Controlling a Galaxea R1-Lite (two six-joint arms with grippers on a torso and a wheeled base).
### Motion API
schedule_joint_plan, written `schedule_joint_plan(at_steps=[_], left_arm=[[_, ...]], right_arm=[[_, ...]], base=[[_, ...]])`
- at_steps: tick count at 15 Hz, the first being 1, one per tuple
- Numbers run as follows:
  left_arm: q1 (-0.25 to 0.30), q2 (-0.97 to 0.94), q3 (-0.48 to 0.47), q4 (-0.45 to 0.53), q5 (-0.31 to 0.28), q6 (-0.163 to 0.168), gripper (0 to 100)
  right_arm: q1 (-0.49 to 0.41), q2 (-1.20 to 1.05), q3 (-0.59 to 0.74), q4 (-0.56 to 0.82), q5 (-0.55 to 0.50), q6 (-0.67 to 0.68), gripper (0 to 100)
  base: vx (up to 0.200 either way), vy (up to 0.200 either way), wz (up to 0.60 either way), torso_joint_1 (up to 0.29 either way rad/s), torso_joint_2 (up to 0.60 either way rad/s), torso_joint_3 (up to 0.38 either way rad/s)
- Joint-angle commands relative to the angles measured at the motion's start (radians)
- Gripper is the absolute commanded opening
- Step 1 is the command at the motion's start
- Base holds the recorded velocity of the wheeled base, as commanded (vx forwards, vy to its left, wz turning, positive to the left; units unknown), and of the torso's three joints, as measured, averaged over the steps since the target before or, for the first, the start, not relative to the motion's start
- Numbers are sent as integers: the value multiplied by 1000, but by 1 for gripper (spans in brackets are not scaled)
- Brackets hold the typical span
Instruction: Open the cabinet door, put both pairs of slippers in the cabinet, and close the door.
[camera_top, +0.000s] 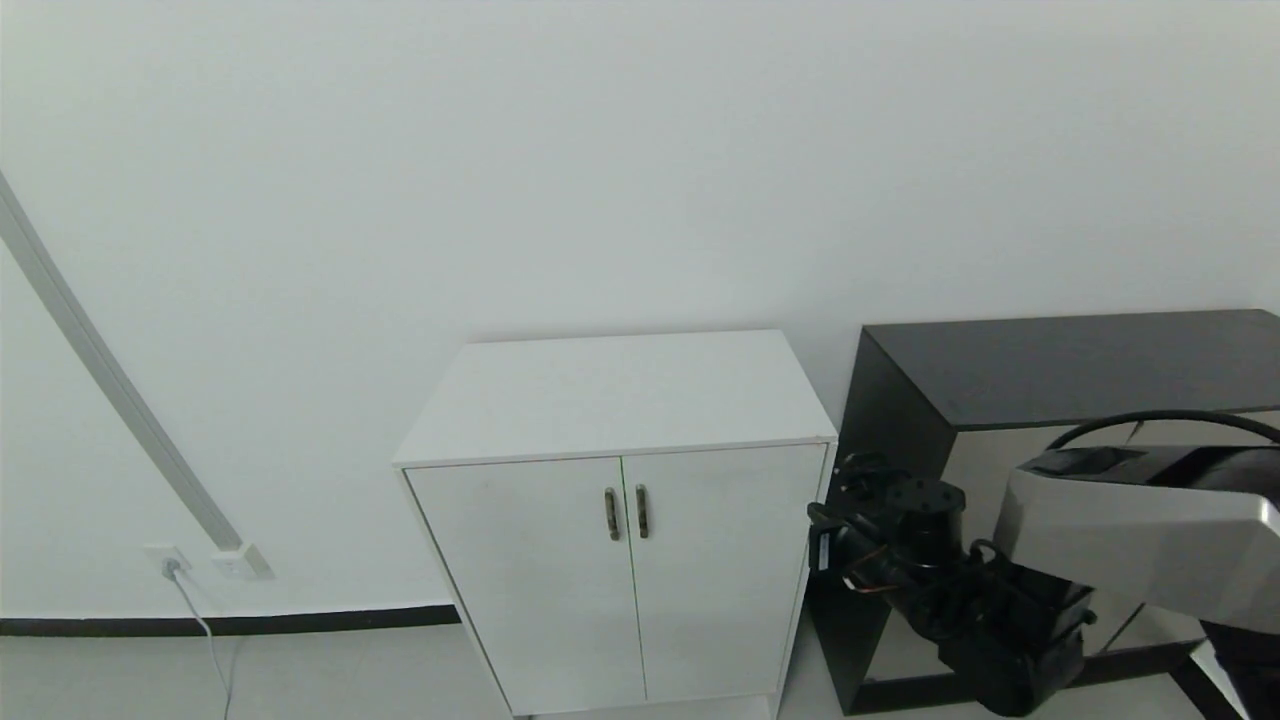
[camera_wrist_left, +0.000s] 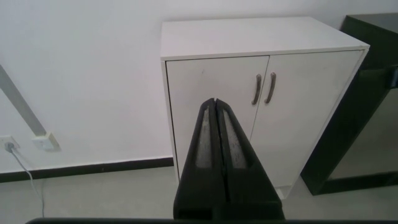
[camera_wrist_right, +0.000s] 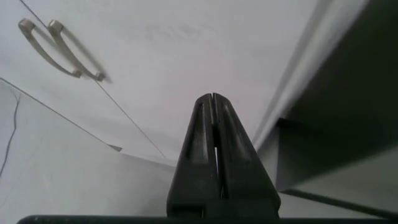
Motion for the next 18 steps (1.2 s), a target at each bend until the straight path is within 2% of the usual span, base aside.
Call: schedule_joint_plan(at_steps=[1,3,7,10,13,15,18], left_arm=[[0,0,0,0,1,0,0],[0,0,0,0,1,0,0],[0,0,0,0,1,0,0],[0,0,0,0,1,0,0],[0,0,0,0,-1,-5,0],[0,0,0,0,-1,-5,0],[0,-2,0,0,-1,-6,0]], right_arm=[[-57,-128,224,-124,-1,1,0],[-109,-190,326,-176,-3,1,0],[-238,-320,484,-178,-4,-7,0],[-297,-429,591,-178,-7,-10,0],[-302,-556,703,-178,-7,-42,0],[-302,-628,724,-173,-9,-54,0],[-320,-780,724,-14,-6,-50,0]], base=[[0,0,0,0,0,0],[0,0,0,0,0,0],[0,0,0,0,0,0],[0,0,0,0,0,0],[0,0,0,0,0,0],[0,0,0,0,0,0],[0,0,0,0,0,0]])
